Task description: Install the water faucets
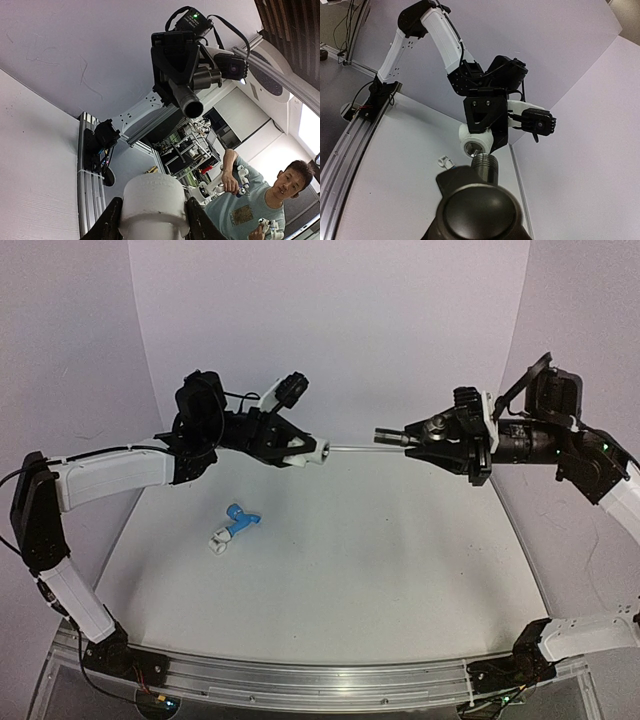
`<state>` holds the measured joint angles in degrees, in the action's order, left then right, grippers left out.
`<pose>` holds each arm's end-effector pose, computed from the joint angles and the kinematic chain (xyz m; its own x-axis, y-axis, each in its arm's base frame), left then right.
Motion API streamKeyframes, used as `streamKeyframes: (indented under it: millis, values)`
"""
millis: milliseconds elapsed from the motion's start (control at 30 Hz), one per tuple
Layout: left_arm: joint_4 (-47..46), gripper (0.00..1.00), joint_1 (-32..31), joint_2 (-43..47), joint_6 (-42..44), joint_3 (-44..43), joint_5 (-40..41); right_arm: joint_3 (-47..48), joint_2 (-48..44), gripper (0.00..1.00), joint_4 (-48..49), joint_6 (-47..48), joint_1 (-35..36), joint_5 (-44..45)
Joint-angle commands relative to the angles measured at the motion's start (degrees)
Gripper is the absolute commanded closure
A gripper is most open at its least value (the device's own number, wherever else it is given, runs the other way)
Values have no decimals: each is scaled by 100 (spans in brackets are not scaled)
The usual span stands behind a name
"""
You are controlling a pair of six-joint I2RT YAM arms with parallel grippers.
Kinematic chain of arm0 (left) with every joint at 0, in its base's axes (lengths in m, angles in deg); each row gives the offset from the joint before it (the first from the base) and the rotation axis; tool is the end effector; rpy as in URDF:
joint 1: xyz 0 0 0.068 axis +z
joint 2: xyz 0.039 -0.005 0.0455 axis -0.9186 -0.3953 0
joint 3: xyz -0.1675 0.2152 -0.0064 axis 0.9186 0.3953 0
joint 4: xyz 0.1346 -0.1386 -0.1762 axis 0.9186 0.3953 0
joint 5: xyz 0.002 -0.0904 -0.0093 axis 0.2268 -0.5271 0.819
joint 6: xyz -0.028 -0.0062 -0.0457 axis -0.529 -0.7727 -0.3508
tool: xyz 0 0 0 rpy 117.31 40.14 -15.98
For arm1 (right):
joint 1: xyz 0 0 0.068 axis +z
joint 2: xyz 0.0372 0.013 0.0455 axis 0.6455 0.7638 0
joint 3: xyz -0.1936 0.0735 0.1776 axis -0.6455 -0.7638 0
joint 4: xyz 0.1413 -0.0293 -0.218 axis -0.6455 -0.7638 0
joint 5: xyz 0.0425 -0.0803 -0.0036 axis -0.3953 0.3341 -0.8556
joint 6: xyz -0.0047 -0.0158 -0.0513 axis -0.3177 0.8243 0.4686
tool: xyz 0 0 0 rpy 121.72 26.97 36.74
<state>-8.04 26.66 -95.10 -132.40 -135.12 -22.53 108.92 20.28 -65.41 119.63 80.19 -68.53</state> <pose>0.2610 -0.2643 0.3768 -0.6495 0.2600 -0.7145 0.6297 -0.3428 -0.6971 0.1514 0.1590 0.4557 0.6390 -0.1474 -0.7550 -0.7614 0.0186 -0.6481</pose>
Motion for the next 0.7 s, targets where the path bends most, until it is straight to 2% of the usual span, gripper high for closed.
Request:
streamKeyframes:
  millis: [0,133,267,367,433,533,600,667]
  values:
    - [-921,100,6,-2,-518,-328,-83,-86,125,100,717,-167,161,284]
    - [-2195,100,71,-248,-1615,-330,39,334,720,100,655,-511,281,1095]
    - [-2342,100,414,-373,-1916,-436,162,1374,1424,100,248,-952,281,1938]
    - [-2374,100,871,-380,-2041,-339,257,1867,1837,100,-362,-1121,257,2121]
    - [-2014,100,1066,-377,-1802,-328,209,1932,1987,100,-613,-1283,160,2054]
    - [-1349,100,1179,-331,-1298,-275,179,1895,2240,100,-922,-1463,-185,1484]
    - [-1335,100,1200,-348,-1311,-239,164,1615,2151,100,-890,-1302,-350,892]
    - [-1709,100,1197,-436,-1613,-161,110,1513,2121,100,-915,-1224,-408,374]
